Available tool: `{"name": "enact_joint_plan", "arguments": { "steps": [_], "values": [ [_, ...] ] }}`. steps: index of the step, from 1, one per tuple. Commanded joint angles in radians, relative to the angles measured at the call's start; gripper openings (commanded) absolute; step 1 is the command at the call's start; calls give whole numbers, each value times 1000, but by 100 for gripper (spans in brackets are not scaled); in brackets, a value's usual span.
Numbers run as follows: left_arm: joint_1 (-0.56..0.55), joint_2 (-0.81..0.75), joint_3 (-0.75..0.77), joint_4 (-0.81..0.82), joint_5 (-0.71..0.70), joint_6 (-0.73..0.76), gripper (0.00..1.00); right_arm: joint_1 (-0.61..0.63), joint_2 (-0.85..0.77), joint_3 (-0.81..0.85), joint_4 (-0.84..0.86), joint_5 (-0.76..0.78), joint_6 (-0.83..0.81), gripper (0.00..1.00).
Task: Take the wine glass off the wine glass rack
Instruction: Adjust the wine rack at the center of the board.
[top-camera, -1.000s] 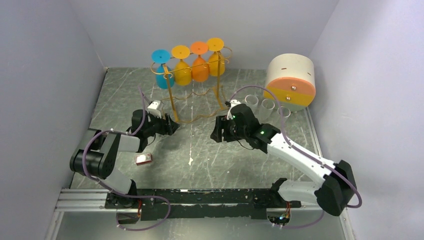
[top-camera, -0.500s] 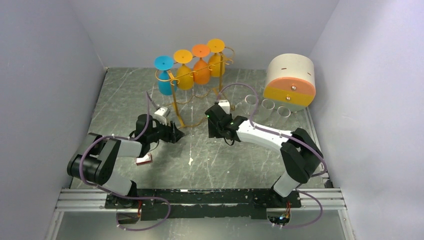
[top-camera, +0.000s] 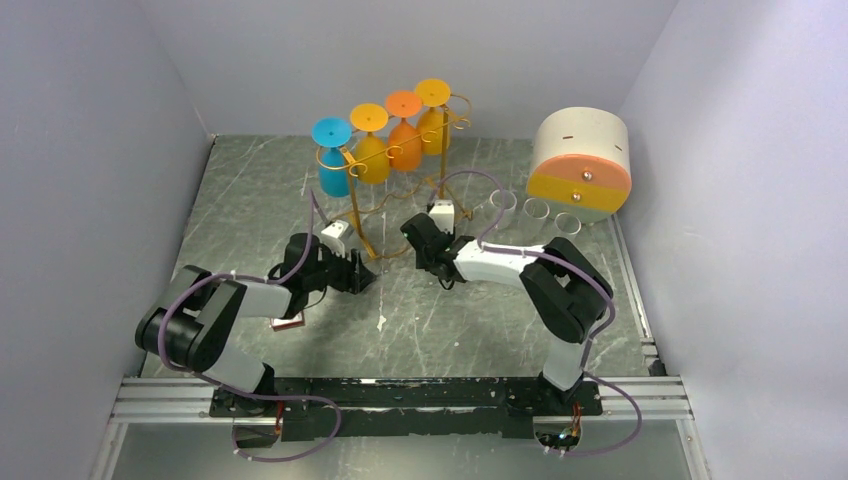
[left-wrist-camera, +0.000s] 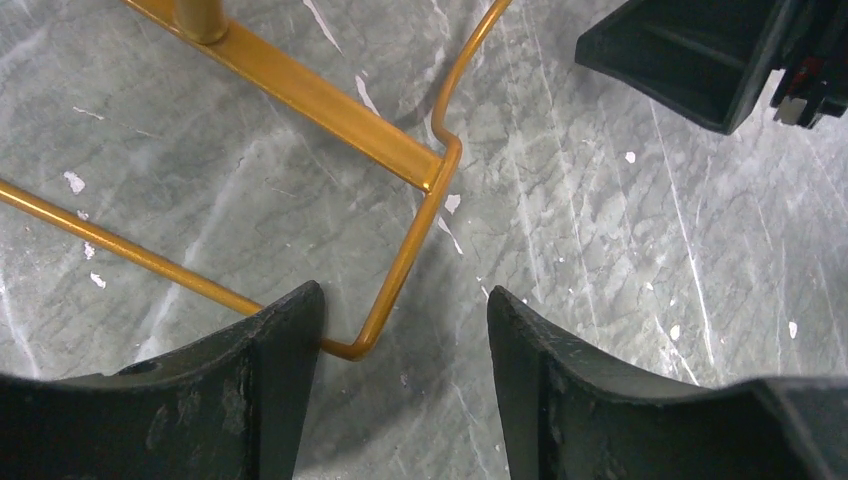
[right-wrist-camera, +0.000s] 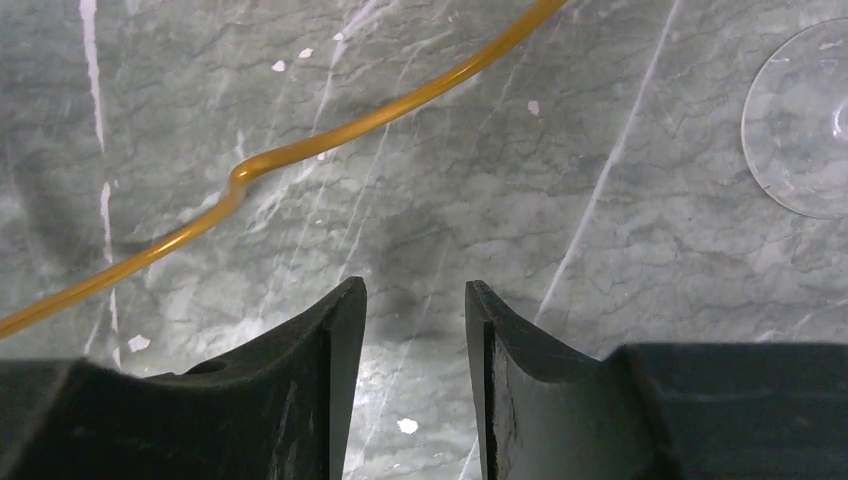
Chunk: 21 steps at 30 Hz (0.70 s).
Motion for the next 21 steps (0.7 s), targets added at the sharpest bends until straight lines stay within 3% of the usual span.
{"name": "enact_joint_plan", "arguments": {
  "steps": [1,5,8,21],
  "values": [
    [-20,-20,-5,-20,-24,2,65,-26,1,-20,100,53,14,45],
    [-41,-18,-14,2,-33,15,63,-48,53,11,145,22,-38,45],
    [-56,8,-4,12,-44,40,62,-52,57,-69,332,-18,-105,44],
    [-150,2,-58,82,-70,47,61,-55,160,19,364,-121,-225,45]
  ]
}}
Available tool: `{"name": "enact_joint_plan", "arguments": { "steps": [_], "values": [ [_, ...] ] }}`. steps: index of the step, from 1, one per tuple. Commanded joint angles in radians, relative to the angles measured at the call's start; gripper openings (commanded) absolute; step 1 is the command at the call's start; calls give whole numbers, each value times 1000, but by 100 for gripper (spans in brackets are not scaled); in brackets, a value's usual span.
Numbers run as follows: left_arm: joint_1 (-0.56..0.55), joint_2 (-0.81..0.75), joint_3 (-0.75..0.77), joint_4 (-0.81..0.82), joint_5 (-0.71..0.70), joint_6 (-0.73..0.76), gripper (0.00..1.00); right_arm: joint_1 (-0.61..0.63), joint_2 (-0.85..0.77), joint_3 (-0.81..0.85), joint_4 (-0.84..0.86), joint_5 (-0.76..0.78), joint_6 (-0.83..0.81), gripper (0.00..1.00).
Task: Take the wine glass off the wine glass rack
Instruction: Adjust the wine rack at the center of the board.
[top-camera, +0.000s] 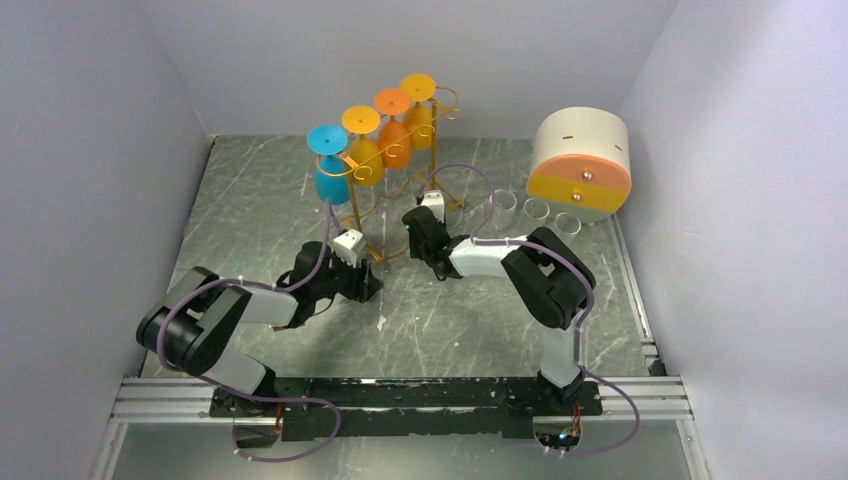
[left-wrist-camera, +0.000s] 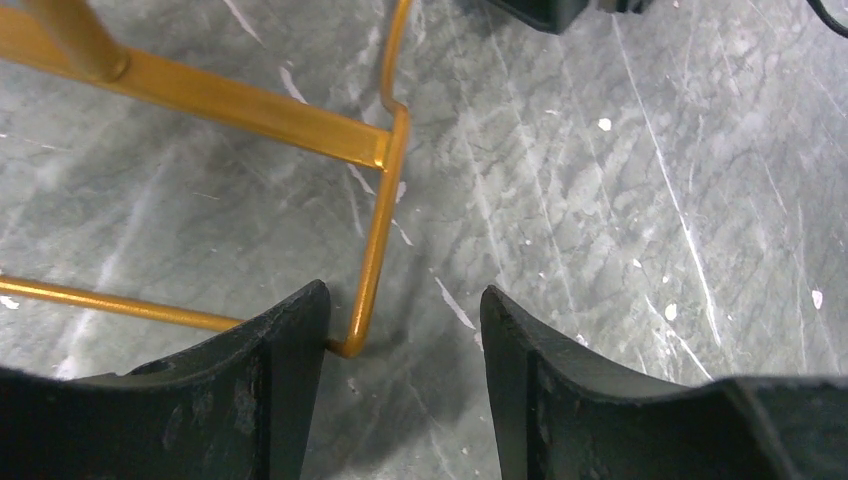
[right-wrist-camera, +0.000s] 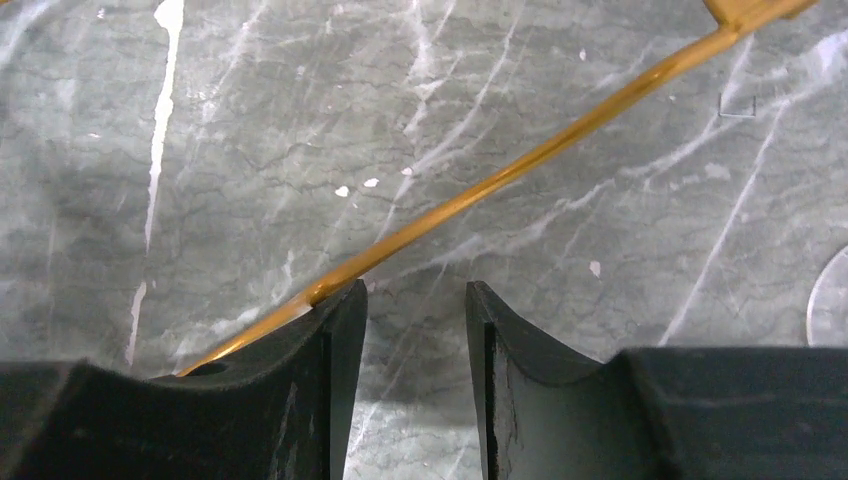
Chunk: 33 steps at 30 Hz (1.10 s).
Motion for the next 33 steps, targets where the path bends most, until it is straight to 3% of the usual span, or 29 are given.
{"name": "enact_joint_plan", "arguments": {
  "steps": [1,16,33],
  "values": [
    [-51,8,-45,62,6,1,61,-3,36,12,69,-74,-33,46],
    [-229,74,-24,158,-115,-113,61,-74,61,72,21,-227,-21,46],
    [-306,198,138,118,-169,-137,67,-152,145,202,-85,-300,-74,47]
  ]
}}
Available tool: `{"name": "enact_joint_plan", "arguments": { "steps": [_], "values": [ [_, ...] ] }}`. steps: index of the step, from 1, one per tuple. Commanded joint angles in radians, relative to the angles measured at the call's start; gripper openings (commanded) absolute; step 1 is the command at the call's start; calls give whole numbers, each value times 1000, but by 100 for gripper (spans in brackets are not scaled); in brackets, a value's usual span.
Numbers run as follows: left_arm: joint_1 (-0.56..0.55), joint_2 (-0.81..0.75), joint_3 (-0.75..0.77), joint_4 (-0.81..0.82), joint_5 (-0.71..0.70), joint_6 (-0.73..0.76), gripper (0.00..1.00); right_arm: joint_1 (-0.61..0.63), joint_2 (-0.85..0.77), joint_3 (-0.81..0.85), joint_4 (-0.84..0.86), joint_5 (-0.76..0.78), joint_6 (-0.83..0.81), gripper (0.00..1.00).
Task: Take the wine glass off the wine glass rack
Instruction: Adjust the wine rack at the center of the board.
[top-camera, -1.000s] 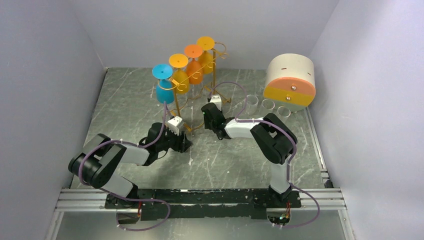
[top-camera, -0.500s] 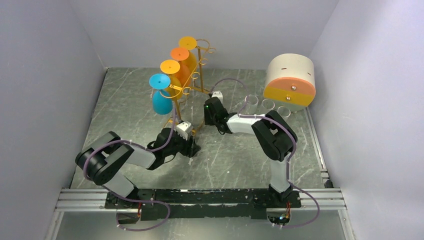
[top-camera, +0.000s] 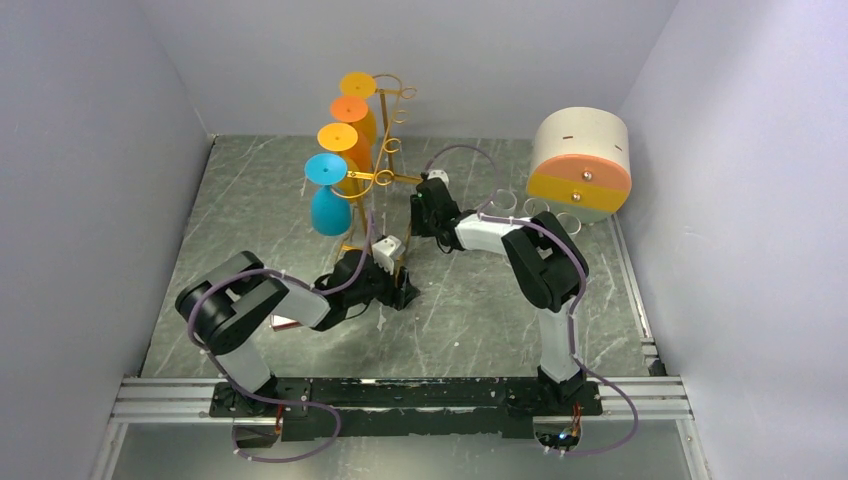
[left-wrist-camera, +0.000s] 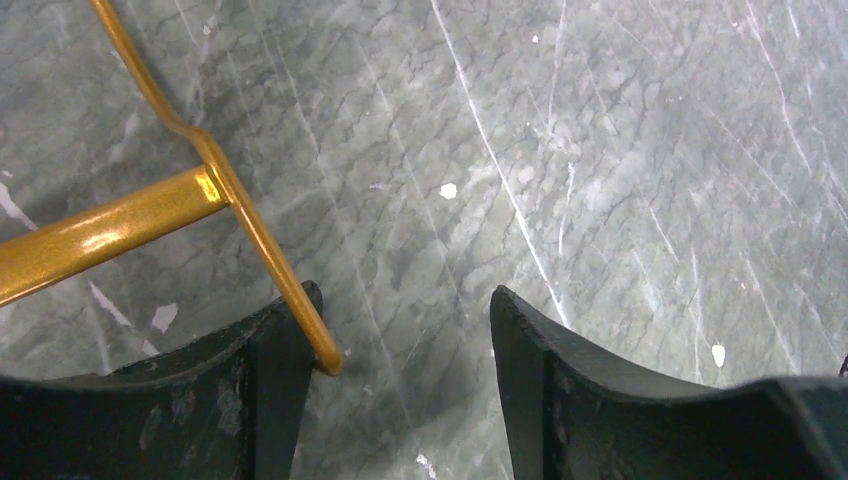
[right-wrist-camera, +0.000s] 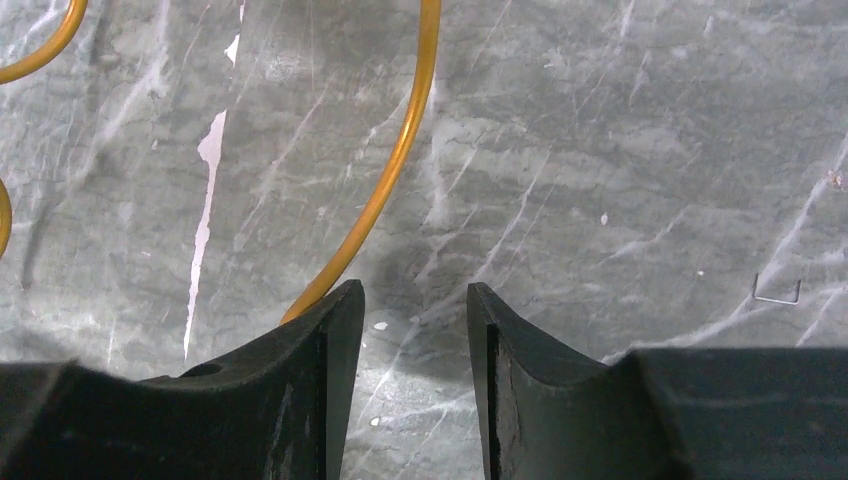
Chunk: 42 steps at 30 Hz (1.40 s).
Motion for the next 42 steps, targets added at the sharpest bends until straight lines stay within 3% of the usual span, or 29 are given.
{"name": "enact_joint_plan", "arguments": {
  "steps": [1,17,27,33,37,42],
  "values": [
    [-22,22,35,-28,-20,-31,68,-10,30,18,-62,-27,-22,47],
    [-29,-226,11,-231,-98,-48,88,-20,-233,-48,-99,-79,-31,52],
    [-57,-395,-141,-288,-118,-119,92,-21,-381,-124,-160,-89,44,54],
    [-79,-586,-294,-306,-130,-207,86,-21,-530,-267,-127,-130,103,54],
    [-79,-684,-373,-457,-342,-398,89,-18,-612,-339,-132,-139,138,55],
    [-80,-731,-324,-756,-595,-682,90,-17,-694,-395,-146,-142,160,55]
  ]
}}
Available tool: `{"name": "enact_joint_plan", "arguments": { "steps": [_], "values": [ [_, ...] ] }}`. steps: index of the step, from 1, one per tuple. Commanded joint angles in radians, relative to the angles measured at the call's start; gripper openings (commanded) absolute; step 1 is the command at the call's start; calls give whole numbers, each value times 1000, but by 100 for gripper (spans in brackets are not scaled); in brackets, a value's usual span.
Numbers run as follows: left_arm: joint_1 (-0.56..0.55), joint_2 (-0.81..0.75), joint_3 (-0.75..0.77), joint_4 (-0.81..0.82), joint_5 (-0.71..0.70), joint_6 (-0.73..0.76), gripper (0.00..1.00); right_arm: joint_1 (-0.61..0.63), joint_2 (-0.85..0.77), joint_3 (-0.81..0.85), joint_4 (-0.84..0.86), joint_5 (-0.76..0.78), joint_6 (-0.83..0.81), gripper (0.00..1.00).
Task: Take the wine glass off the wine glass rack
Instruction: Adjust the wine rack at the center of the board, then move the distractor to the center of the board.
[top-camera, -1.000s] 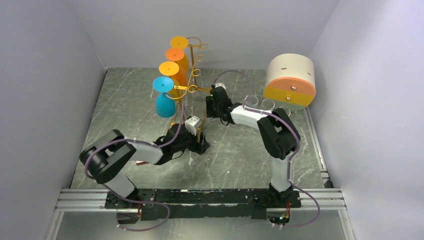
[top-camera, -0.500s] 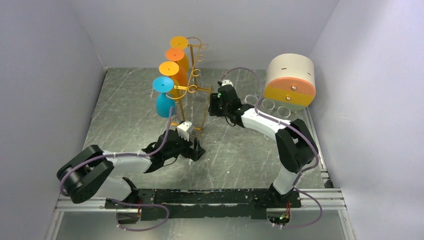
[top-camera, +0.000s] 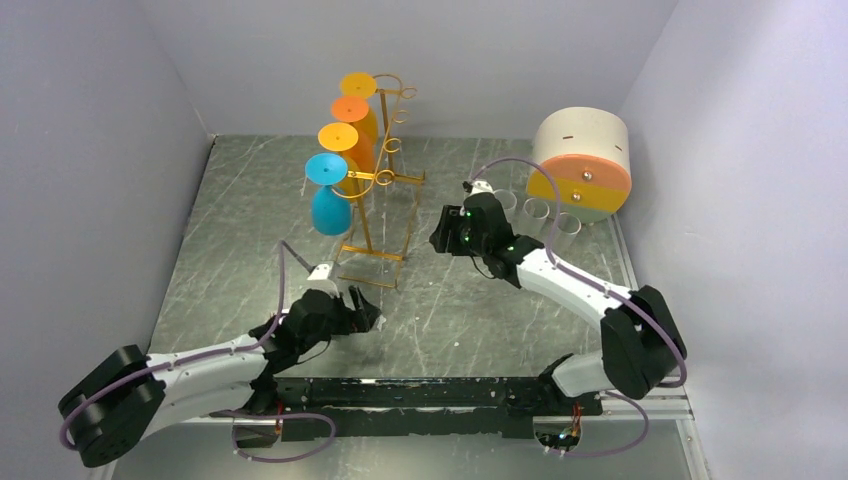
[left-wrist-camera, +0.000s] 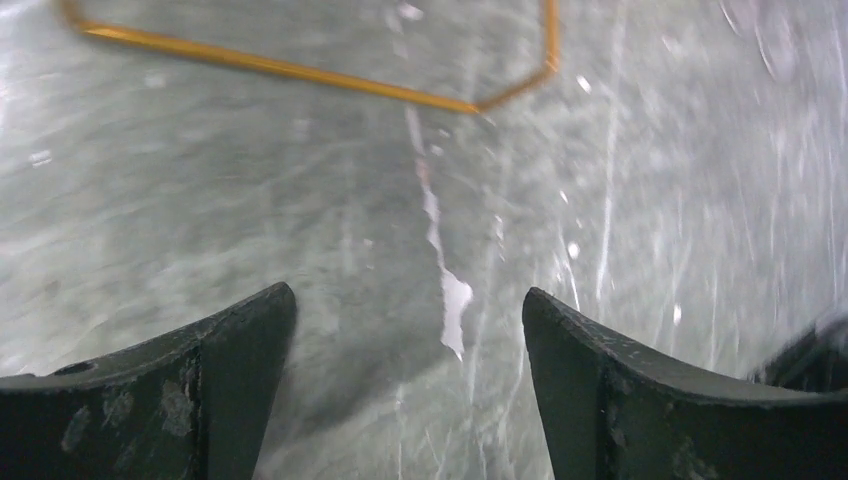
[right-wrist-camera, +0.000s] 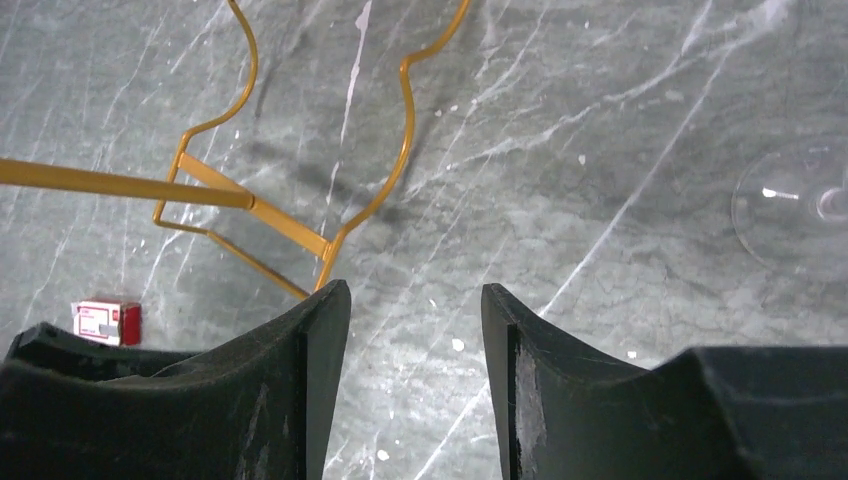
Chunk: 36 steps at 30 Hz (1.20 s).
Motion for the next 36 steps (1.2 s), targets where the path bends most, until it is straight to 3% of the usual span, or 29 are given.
{"name": "enact_joint_plan", "arguments": {
  "steps": [1,5,10,15,23,28,34,36],
  "values": [
    [-3,-6,46,-367,-300,-319,91,-2,-73,-29,-16,-5,33,55],
    [-3,43,97,-583,-431,-558,92,-3,-117,-43,-49,29,36,55],
    [-4,43,98,-673,-503,-749,96,-2,-136,-61,-61,31,35,56],
    [-3,41,116,-768,-543,-931,94,-2,-140,-60,-79,31,38,56],
    [-4,9,240,-1157,-619,-1262,94,-2,-156,-79,-85,25,39,56],
    [-2,-10,232,-1310,-664,-1496,91,-2,-172,-81,-87,19,42,56],
    [93,6,265,-1335,-811,-1464,91,-2,-183,-92,-88,9,45,57],
    [164,-20,282,-1260,-846,-1307,90,-3,-184,-90,-95,8,43,57]
  ]
}}
